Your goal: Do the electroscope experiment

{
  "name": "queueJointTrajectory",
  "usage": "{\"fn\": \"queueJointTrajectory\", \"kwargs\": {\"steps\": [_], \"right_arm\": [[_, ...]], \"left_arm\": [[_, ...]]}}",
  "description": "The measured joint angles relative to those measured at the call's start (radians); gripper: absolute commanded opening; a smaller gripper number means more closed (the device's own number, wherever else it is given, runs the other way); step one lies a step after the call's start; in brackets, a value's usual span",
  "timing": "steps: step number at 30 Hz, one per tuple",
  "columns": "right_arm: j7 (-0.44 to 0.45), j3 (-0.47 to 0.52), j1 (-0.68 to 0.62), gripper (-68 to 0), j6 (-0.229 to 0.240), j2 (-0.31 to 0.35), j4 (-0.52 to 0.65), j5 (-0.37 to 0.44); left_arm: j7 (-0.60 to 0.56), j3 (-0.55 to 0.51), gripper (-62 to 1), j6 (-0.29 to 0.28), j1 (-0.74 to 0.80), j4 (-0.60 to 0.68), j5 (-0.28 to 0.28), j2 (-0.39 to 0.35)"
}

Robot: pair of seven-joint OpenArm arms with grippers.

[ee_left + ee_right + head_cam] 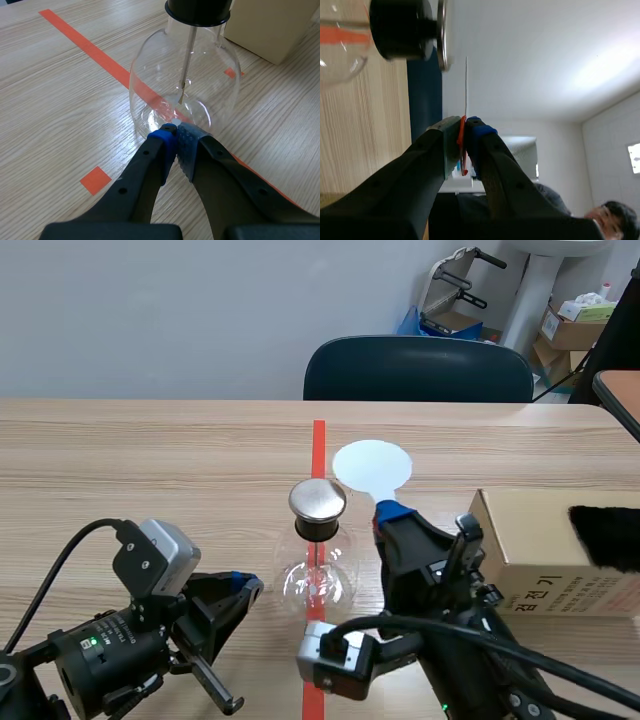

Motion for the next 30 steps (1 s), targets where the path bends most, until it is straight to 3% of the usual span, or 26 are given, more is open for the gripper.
{"fn": "queueJointTrajectory", "kwargs": {"steps": [11, 20, 24, 30], "right_arm": [[-0.301, 0.000, 0.000, -66.5, 0.000, 0.000, 0.000, 0.000], [-0.437, 0.000, 0.000, -66.5, 0.000, 0.000, 0.000, 0.000], [-0.414, 0.000, 0.000, -66.5, 0.000, 0.000, 0.000, 0.000], [-0.232, 0.000, 0.000, -66.5, 0.000, 0.000, 0.000, 0.000]], "left_arm": [[0.000, 0.000, -57.5, 0.000, 0.000, 0.000, 0.000, 0.000], [0.000, 0.000, -57.5, 0.000, 0.000, 0.000, 0.000, 0.000], [0.000, 0.000, -57.5, 0.000, 0.000, 0.000, 0.000, 0.000], [0.000, 0.000, -57.5, 0.000, 0.000, 0.000, 0.000, 0.000]]}}
